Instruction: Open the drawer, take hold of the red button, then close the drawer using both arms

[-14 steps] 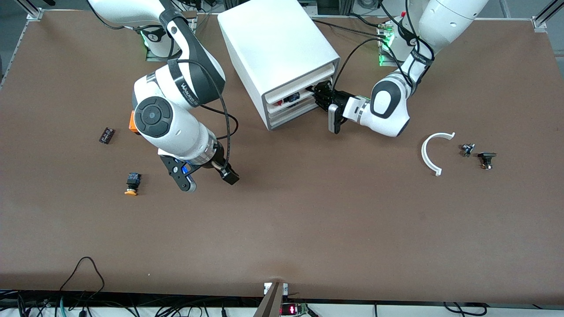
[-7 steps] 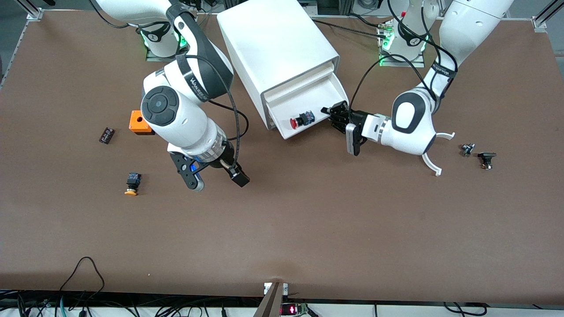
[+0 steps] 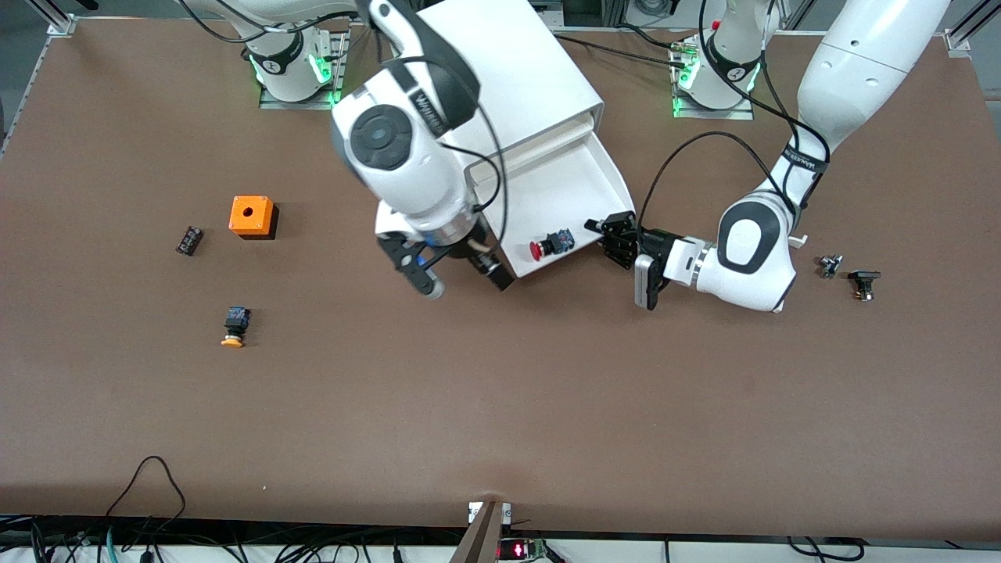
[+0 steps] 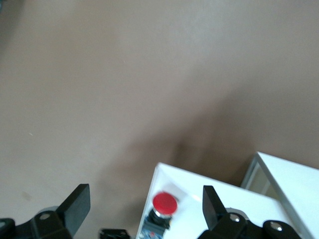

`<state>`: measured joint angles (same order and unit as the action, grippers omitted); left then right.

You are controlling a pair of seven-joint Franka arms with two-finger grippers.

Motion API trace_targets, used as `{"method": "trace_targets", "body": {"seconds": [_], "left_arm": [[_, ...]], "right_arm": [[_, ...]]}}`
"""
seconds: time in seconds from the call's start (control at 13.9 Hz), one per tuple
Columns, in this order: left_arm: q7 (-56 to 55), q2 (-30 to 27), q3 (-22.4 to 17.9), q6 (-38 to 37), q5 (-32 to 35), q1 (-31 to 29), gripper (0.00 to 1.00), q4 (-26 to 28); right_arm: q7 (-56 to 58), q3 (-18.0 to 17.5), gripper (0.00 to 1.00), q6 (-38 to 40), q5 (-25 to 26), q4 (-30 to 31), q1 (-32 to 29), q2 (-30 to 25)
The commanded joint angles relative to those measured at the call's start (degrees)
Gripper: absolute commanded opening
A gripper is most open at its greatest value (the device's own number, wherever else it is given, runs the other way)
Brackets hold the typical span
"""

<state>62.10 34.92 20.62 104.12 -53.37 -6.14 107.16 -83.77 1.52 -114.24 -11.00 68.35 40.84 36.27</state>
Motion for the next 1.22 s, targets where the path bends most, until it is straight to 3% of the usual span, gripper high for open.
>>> {"method": "trace_targets", "body": {"seconds": [0.0,0.14,0.36,0.5,0.72,0.93,1.15], "left_arm": [[-0.74,0.68,0.30,-1.10,2.13,-1.24,1.00,-2.13],[-7.13,0.15,-0.05,-7.23,3.87,-1.42,1.00,-5.19],[-20.05,-0.11,-0.05,-17.69,14.67,-2.03,1.00,-14.67],[-25.51,-0.20,-0.14,-22.45,19.33,-2.82,1.00,-18.90],[-34.29,-4.58,-0.23,-26.32,26.98,-3.44,1.00,-23.39],[-42.38,-6.79,0.47,-31.41,39.17,-2.92,1.00,-30.49],[-43.20,-6.45,0.83,-32.93,56.21,-0.99,1.00,-38.76]], "right_arm": [[-5.68,1.03,1.00,3.57,2.91,-7.07,4.06,5.55],[-9.29,1.12,1.00,5.25,3.01,-10.77,5.47,8.80],[-11.06,1.21,1.00,4.82,3.09,-11.14,7.23,10.66],[-11.50,1.03,1.00,4.64,3.01,-12.27,7.24,11.89],[-13.87,0.51,1.00,3.50,2.92,-13.60,7.24,13.12],[-16.33,0.42,1.00,0.34,2.92,-13.60,8.29,14.17],[-16.69,0.42,1.00,0.16,2.92,-13.60,9.08,15.14]]}}
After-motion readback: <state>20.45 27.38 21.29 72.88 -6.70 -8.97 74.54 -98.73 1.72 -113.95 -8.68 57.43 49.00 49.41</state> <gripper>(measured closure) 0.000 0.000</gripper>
